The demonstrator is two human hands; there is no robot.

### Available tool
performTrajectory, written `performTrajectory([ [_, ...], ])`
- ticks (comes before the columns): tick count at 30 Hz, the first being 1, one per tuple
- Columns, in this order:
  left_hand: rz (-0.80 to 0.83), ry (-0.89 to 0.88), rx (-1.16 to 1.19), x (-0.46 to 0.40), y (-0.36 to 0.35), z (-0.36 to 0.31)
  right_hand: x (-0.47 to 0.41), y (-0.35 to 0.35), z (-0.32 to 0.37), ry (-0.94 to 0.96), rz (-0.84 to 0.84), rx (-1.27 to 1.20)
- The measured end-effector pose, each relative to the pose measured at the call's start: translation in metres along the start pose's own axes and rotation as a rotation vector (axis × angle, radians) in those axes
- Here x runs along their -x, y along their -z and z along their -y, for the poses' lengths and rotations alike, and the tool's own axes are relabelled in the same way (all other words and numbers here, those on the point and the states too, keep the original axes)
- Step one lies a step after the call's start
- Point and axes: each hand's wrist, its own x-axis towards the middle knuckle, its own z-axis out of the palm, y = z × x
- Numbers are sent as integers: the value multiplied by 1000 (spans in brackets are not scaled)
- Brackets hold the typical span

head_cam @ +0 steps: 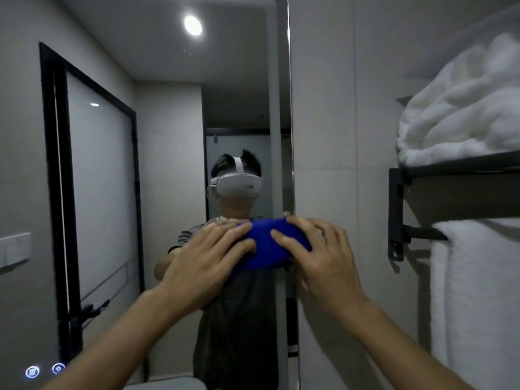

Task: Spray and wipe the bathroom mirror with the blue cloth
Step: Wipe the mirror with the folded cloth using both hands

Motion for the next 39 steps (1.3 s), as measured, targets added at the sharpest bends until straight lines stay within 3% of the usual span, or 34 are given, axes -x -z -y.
performTrajectory([
  [8,-11,154,-113,-111,50,82,-144,33,-32,0,-125,241],
  [13,-59,139,-300,-155,66,116,-202,44,-44,10,-153,395],
  [18,-50,158,-478,-192,85,137,-249,58,-54,-29,-147,397],
  [25,-103,232,-392,-231,89,159,-308,73,-67,-81,-127,369],
  [30,-22,233,-489,-252,100,182,-327,66,-68,-104,-82,331],
  [39,7,281,-467,-227,119,215,-353,62,-33,-120,44,212],
])
